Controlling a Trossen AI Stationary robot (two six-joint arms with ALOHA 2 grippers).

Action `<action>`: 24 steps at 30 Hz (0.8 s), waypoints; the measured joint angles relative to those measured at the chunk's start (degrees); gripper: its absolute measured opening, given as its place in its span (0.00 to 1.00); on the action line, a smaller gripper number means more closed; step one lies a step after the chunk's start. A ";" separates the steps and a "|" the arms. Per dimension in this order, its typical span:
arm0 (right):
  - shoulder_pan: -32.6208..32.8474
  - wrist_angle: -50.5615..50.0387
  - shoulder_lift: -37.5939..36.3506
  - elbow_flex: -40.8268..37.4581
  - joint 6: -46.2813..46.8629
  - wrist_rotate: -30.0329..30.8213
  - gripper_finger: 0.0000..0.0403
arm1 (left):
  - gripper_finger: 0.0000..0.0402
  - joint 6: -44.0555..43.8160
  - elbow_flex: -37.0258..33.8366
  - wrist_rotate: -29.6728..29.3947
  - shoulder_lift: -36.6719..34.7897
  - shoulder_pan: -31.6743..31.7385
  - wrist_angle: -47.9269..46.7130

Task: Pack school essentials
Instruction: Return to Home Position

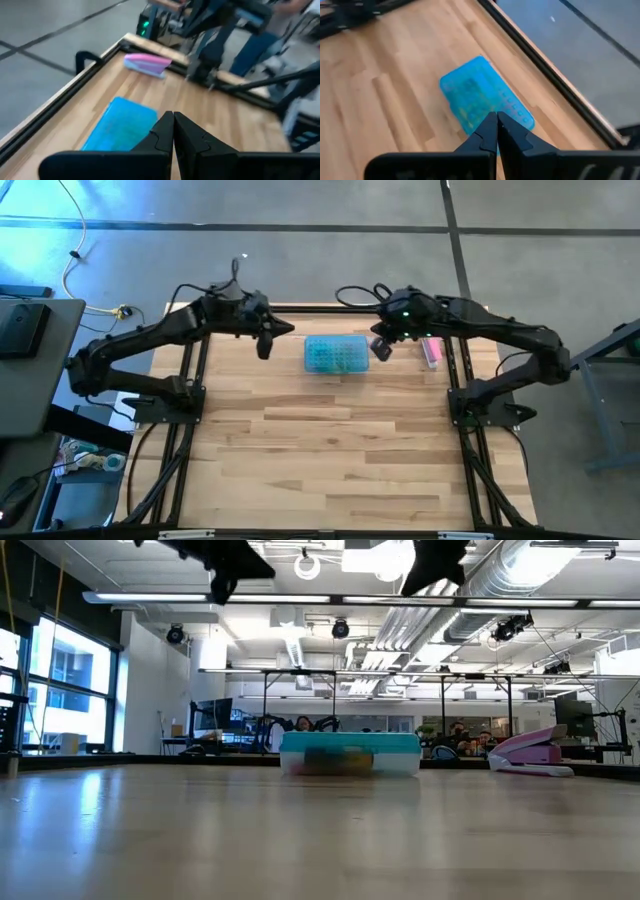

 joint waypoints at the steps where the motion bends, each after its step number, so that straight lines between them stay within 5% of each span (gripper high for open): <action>1: 0.02 0.00 -0.94 0.00 -1.20 -0.75 0.00 | 0.00 -0.78 0.00 0.87 -0.94 0.01 0.03; 8: 0.02 1.61 -8.76 -4.10 -8.17 -2.97 0.00 | 0.00 -3.48 -0.09 8.27 -7.46 -2.31 -0.81; 18: 0.02 20.24 -26.72 -28.78 -4.59 -16.80 0.00 | 0.00 -6.91 -11.64 -5.76 -15.25 -15.70 4.75; 24: 0.02 24.83 -37.21 -38.63 -3.37 -18.07 0.00 | 0.00 -7.70 -22.18 -8.60 -20.34 -21.58 17.70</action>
